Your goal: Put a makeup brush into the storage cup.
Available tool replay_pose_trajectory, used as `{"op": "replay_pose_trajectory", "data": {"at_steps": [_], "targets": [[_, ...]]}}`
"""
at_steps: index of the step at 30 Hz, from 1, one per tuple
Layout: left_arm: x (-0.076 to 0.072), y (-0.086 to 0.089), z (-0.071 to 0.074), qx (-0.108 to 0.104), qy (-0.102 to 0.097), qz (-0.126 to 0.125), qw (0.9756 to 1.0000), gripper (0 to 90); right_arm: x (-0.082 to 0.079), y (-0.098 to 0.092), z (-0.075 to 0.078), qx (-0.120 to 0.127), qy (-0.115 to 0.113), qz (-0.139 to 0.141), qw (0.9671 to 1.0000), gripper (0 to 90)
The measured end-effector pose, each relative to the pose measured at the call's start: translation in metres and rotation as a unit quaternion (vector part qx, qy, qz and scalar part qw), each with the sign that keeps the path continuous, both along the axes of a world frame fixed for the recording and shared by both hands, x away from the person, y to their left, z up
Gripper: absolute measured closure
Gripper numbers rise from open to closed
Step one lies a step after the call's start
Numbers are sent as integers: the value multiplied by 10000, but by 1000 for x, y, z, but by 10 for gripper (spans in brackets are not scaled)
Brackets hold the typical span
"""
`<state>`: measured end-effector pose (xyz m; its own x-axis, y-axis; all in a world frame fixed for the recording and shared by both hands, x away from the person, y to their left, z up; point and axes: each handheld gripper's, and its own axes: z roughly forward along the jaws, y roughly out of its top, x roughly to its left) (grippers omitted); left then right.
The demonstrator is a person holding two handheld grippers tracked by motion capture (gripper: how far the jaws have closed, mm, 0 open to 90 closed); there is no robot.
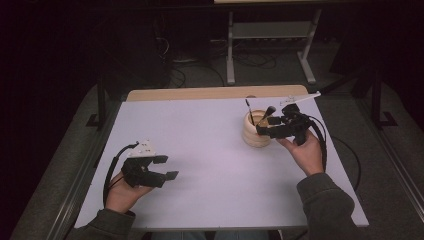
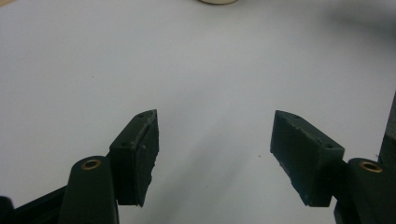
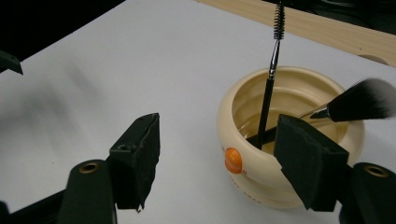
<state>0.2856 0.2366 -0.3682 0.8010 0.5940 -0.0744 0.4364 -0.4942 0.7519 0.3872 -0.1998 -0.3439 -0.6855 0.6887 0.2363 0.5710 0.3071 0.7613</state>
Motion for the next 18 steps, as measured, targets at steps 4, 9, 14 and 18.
{"op": "replay_pose_trajectory", "data": {"at_steps": [4, 9, 14, 18], "targets": [[1, 1, -1, 29, -2, -11, 10000, 312, -3, -1, -1, 17, -7, -2, 10000, 280], [2, 3, 0, 34, -26, -17, 10000, 303, -7, -1, -1, 16, -44, -9, 10000, 275], [2, 4, -1, 60, -58, -13, 10000, 292, -11, 0, -4, 11, -58, 0, 10000, 273], [2, 4, 0, 52, -80, -10, 10000, 284, -14, -1, -8, 44, -59, 30, 10000, 267]]}}
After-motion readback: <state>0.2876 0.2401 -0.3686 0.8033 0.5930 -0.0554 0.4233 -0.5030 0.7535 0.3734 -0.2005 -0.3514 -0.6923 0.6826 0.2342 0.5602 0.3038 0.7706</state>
